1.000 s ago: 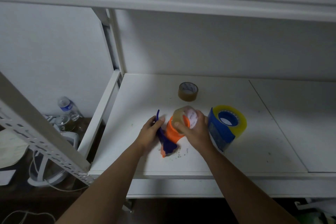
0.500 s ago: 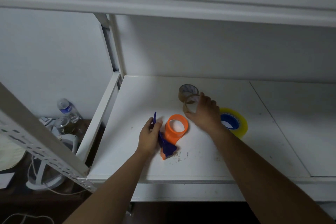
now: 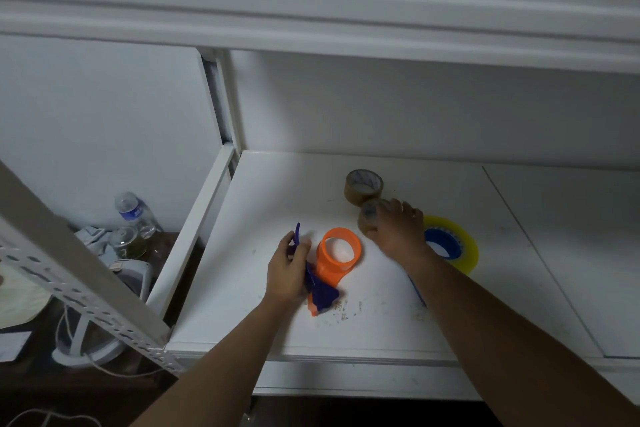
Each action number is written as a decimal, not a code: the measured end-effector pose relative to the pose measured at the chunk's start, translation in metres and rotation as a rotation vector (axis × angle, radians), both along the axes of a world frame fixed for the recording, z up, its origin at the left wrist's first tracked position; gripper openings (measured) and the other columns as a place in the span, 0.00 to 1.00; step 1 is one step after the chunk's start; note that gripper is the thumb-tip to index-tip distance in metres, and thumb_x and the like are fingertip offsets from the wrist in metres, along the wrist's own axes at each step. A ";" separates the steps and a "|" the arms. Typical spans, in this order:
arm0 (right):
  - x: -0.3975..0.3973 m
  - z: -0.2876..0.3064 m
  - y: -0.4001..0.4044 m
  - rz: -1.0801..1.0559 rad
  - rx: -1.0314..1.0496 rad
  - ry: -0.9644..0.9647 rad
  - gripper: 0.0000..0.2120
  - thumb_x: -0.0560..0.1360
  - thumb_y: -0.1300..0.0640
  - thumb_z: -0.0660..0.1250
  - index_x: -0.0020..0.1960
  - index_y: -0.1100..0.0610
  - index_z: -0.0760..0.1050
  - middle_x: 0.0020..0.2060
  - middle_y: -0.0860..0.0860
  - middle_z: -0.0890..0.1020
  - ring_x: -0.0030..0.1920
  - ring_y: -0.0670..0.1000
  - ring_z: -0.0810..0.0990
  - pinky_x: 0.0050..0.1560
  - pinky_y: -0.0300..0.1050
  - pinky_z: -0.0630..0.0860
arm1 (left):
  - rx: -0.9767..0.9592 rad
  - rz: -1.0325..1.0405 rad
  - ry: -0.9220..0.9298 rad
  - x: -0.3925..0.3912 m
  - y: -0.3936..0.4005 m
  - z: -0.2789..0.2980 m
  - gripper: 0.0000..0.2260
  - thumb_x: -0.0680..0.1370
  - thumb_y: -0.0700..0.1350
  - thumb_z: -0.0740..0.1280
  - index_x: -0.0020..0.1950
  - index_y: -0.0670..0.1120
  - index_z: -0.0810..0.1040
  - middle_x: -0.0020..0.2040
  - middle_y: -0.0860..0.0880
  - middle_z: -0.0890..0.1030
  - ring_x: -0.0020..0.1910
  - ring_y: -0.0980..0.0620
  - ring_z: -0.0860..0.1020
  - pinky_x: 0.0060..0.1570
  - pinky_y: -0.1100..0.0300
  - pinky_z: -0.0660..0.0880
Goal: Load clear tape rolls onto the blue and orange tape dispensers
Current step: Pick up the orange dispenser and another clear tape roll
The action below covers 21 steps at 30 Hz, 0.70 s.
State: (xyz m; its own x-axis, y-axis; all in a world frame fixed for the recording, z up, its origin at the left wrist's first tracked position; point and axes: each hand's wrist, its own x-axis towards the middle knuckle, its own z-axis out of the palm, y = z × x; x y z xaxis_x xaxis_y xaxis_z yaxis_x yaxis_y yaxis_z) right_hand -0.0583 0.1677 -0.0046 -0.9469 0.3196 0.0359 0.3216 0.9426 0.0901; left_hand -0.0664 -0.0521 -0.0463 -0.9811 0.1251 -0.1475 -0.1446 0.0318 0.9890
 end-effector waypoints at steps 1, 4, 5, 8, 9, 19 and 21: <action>0.002 0.002 -0.001 -0.014 0.027 0.038 0.24 0.74 0.48 0.66 0.67 0.55 0.67 0.61 0.58 0.72 0.61 0.60 0.71 0.58 0.52 0.67 | -0.002 0.001 -0.001 0.000 0.000 0.001 0.16 0.81 0.48 0.62 0.67 0.44 0.72 0.45 0.45 0.78 0.37 0.53 0.77 0.31 0.71 0.73; 0.005 0.006 -0.003 -0.016 0.032 0.062 0.22 0.73 0.56 0.68 0.65 0.54 0.68 0.59 0.56 0.74 0.59 0.58 0.72 0.55 0.51 0.68 | -0.014 0.006 -0.006 0.001 0.001 0.001 0.17 0.81 0.49 0.62 0.67 0.45 0.72 0.45 0.48 0.77 0.35 0.55 0.76 0.30 0.72 0.72; 0.006 0.006 -0.004 -0.006 0.006 0.063 0.23 0.72 0.57 0.69 0.65 0.53 0.67 0.60 0.54 0.74 0.59 0.57 0.73 0.55 0.51 0.68 | -0.015 0.004 -0.011 0.002 0.001 0.002 0.17 0.81 0.50 0.62 0.67 0.45 0.72 0.45 0.48 0.77 0.35 0.56 0.76 0.30 0.73 0.72; 0.007 0.004 -0.005 0.002 -0.034 0.064 0.22 0.73 0.59 0.65 0.66 0.53 0.67 0.61 0.52 0.76 0.59 0.55 0.75 0.56 0.50 0.66 | -0.020 0.003 -0.020 0.001 0.002 0.002 0.16 0.81 0.50 0.62 0.67 0.45 0.72 0.43 0.49 0.77 0.34 0.56 0.75 0.29 0.72 0.72; 0.007 0.003 -0.006 -0.009 -0.037 0.055 0.21 0.74 0.59 0.63 0.66 0.53 0.67 0.58 0.52 0.78 0.57 0.56 0.76 0.57 0.50 0.65 | -0.025 -0.001 -0.022 0.001 0.001 0.002 0.16 0.81 0.50 0.62 0.67 0.45 0.72 0.43 0.49 0.77 0.34 0.55 0.76 0.29 0.72 0.72; 0.034 0.013 -0.018 -0.082 -0.104 0.141 0.13 0.74 0.57 0.59 0.58 0.56 0.72 0.55 0.54 0.78 0.64 0.54 0.71 0.71 0.62 0.54 | -0.065 -0.038 -0.046 0.001 -0.001 0.004 0.17 0.81 0.52 0.61 0.66 0.45 0.72 0.42 0.50 0.78 0.35 0.54 0.77 0.37 0.62 0.73; 0.043 0.016 -0.020 -0.057 -0.102 0.263 0.10 0.74 0.54 0.60 0.51 0.57 0.74 0.50 0.54 0.80 0.58 0.56 0.74 0.65 0.58 0.62 | -0.065 -0.045 -0.062 0.001 0.000 0.008 0.18 0.81 0.52 0.61 0.67 0.45 0.71 0.45 0.49 0.79 0.37 0.55 0.77 0.39 0.62 0.73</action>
